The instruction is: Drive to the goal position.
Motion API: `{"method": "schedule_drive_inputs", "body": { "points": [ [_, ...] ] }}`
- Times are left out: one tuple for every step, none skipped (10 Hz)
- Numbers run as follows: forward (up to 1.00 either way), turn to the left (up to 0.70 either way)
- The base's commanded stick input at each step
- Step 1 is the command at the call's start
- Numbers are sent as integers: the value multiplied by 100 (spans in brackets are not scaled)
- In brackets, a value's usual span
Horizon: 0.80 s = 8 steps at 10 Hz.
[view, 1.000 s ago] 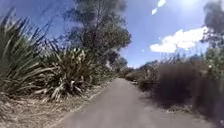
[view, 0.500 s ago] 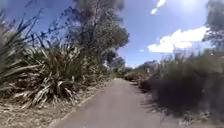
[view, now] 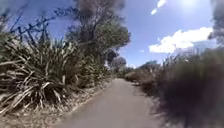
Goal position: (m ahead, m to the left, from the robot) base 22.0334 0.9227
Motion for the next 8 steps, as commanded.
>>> {"method": "schedule_drive_inputs", "body": {
  "points": [
    [100,0],
    [100,0],
    [100,0],
    [100,0],
    [100,0],
    [100,0],
    [100,0],
    [100,0]
  ]
}}
